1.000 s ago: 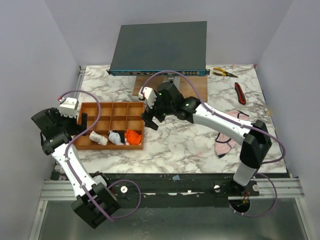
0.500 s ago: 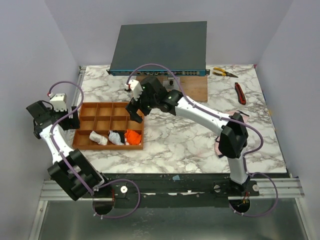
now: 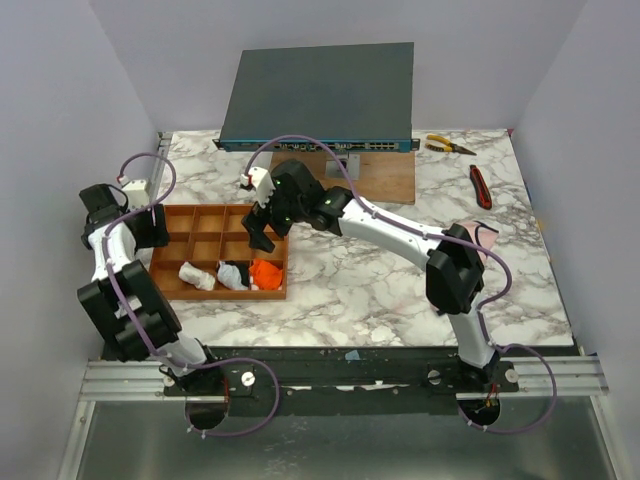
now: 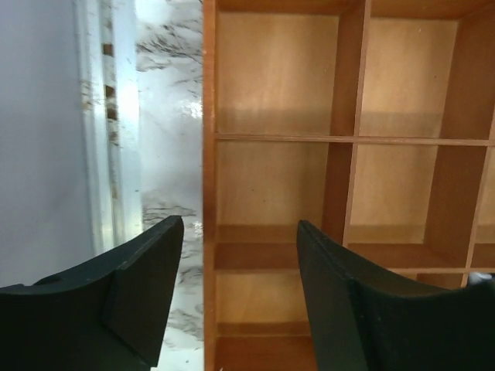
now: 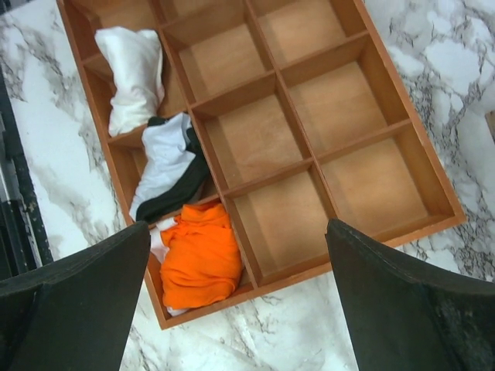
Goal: Roll the underwear
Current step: Move the storage box to the center of the board.
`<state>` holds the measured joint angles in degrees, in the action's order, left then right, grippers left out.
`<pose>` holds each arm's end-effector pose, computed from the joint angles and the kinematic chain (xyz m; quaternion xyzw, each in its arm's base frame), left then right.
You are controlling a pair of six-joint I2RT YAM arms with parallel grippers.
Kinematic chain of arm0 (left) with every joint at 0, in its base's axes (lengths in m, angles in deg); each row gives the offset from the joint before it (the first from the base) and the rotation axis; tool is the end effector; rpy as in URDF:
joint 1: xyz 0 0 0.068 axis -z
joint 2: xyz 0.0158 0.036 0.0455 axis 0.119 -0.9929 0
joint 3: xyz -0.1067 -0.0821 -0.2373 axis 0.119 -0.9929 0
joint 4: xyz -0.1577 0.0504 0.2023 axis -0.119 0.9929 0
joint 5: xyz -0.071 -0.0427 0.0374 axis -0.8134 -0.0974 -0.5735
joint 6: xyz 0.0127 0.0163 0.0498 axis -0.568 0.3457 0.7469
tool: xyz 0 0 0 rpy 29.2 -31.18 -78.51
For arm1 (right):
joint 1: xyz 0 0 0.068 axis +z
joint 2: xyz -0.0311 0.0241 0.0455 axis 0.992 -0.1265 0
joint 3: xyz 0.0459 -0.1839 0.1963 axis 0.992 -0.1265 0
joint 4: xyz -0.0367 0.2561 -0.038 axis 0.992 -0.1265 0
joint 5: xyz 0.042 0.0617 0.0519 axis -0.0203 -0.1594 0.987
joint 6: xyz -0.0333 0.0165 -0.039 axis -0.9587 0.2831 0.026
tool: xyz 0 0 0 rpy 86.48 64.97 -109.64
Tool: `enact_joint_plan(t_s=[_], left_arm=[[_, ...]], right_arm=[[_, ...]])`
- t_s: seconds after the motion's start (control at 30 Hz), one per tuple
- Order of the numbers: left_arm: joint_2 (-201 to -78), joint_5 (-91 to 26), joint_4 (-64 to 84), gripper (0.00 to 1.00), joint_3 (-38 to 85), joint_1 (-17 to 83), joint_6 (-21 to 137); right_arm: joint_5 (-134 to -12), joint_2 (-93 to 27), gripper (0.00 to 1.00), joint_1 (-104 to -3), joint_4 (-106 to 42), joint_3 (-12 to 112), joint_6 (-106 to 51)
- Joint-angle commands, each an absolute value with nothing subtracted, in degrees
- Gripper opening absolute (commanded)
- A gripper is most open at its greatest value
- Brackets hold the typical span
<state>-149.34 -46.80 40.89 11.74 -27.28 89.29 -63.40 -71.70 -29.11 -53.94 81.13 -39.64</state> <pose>0.2641 0.1623 0.2429 -0.0536 0.9318 -0.0256 0.3580 0.2828 0.4019 0.2839 -0.4934 0.7295 0.3072 0.3606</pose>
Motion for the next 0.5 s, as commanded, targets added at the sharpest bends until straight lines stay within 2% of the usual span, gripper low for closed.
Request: enact_joint_plan(t_s=[0.0,0.3,0.4,0.47], left_arm=[[-153.9,-41.4,39.1,0.58,13.6,-25.4,85.8],[-158.6,-37.5,37.7,0.53,14.1,-25.1,85.5],[-159.5,-38.8,38.5,0.47,14.3,-25.0,85.7],[-160.5,-39.6,39.2,0.39,14.4,-24.5,85.9]], right_arm=[[-60.4,-73.1,0.97,-28.3,-49.8,82.1,-38.0],[-59.3,-73.6,0.96,-28.3,-48.9,80.7,-38.6],[-58.6,-74.5,0.96,-28.3,-48.8,81.1,-38.5],[-58.5,-75.5,0.96,-28.3,-48.8,81.7,-38.2]])
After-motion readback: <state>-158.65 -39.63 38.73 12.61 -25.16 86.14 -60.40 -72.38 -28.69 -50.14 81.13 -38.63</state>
